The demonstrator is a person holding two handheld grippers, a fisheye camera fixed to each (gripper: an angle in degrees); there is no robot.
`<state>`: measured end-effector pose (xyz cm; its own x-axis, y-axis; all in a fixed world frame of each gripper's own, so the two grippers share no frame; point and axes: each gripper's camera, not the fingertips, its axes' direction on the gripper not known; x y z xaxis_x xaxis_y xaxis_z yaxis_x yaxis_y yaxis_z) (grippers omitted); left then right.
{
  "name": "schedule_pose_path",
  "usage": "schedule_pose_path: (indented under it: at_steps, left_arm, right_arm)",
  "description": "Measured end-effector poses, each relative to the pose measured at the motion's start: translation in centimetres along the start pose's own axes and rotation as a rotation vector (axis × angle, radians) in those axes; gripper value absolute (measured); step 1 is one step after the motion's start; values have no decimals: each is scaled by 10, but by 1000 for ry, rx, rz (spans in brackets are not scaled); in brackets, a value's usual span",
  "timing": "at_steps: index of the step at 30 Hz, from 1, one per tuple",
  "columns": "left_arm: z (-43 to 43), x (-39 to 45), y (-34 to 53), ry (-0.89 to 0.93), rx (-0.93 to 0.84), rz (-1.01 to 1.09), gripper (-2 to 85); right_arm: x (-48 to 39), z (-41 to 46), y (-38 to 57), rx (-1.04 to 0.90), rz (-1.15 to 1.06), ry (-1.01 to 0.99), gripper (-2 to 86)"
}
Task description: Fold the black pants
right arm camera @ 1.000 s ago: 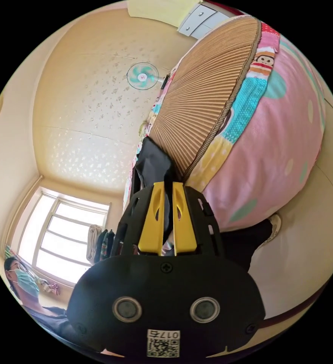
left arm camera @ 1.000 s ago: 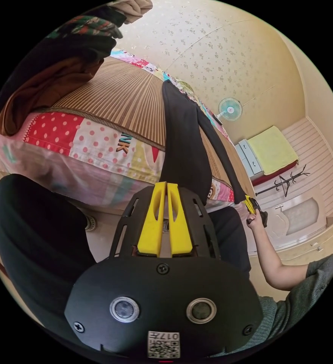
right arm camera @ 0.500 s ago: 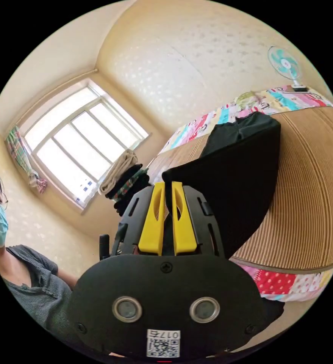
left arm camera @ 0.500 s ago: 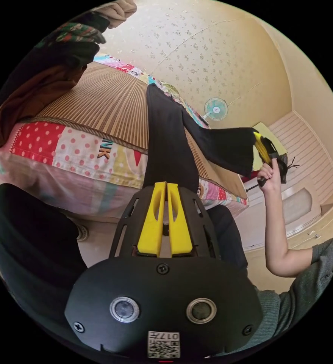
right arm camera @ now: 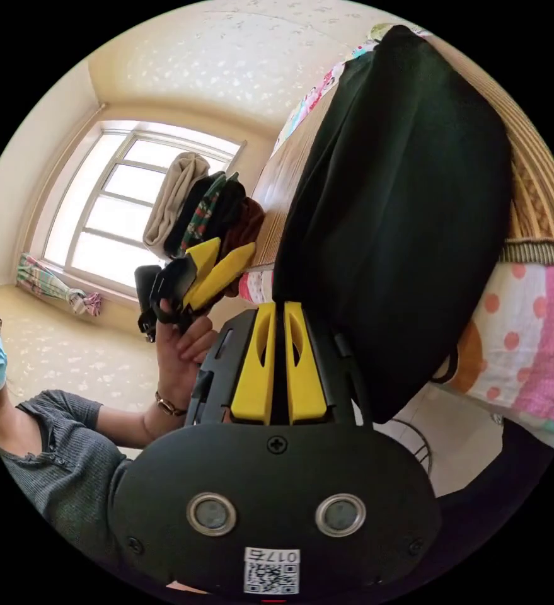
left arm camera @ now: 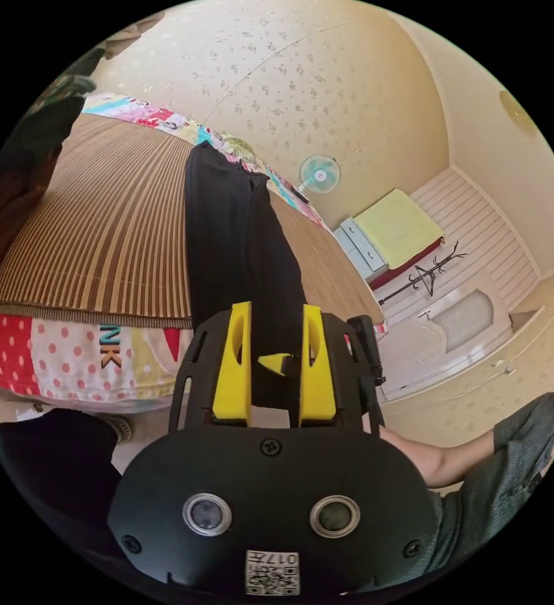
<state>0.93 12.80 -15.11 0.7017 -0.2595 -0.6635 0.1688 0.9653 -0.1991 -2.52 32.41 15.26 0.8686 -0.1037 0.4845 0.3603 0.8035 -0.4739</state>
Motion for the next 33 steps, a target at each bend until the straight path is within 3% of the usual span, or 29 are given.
schedule_pose_path:
  at_steps: [3, 7, 13, 16, 24, 27, 31, 33]
  left_arm:
    - [49, 0, -27, -123, -199, 9, 132]
    - [65, 18, -39, -280, -249, 145, 72]
    - [42, -5, -37, -60, -154, 167, 44]
    - [52, -31, -37, -48, -188, 128, 41]
    - [68, -65, -41, 34, -177, 177, 21]
    - [74, -62, -52, 2, -229, 190, 17]
    - [80, -67, -60, 10, -239, 187, 15]
    - [84, -75, -67, 46, -252, 167, 16]
  right_arm:
    - [-3, -1, 3, -29, -48, 68, 21]
    - [25, 11, 4, -93, -16, 31, 12]
    - [55, 1, -6, -144, -68, -155, 13]
    - [64, -38, -45, -63, -99, -80, 22]
    - [165, -97, -318, 159, 45, 327, 96]
    - [233, -78, -442, 133, 188, 489, 117]
    - [278, -37, -563, 150, 216, 646, 132]
    - [306, -9, -607, 244, 279, 722, 137]
